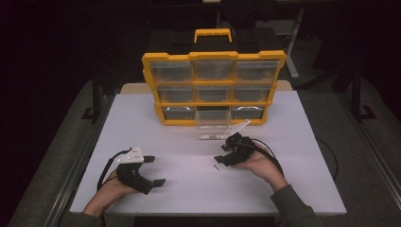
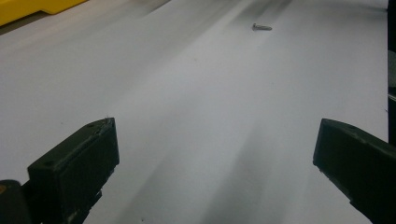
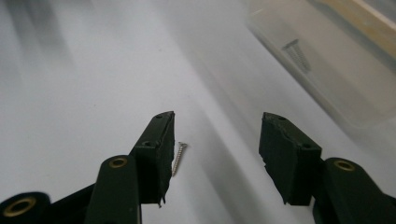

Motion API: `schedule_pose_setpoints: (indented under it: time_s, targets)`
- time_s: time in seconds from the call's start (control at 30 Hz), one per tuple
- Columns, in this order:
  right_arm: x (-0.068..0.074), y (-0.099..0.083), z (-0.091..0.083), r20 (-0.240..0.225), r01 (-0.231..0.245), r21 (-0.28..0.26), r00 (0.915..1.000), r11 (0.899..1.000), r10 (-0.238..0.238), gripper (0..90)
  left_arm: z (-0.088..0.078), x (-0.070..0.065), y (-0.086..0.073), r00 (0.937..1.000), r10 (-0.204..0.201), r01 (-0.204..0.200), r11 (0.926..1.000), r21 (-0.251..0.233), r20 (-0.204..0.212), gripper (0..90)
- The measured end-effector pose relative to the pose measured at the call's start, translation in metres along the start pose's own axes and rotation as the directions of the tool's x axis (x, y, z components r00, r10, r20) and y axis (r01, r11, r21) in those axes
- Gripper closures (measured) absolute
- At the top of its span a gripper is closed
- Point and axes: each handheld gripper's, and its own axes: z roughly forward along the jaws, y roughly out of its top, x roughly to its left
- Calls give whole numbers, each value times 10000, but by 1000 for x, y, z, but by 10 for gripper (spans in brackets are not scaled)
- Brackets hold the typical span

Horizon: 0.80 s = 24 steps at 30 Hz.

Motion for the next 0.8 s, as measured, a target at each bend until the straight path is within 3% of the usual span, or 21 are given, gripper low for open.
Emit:
schedule_pose_setpoints:
  time_s: [0.33, 0.8]
  targets:
    - [9, -3, 16, -260, 141, 324, 9996, 9994, -133, 494, 0, 0, 0, 10000, -11, 11, 10000, -9, 11, 2]
    - [14, -6, 28, -555, 304, 861, 9981, 9958, -257, 704, 0, 0, 0, 10000, 16, -16, 10000, -22, -14, 2]
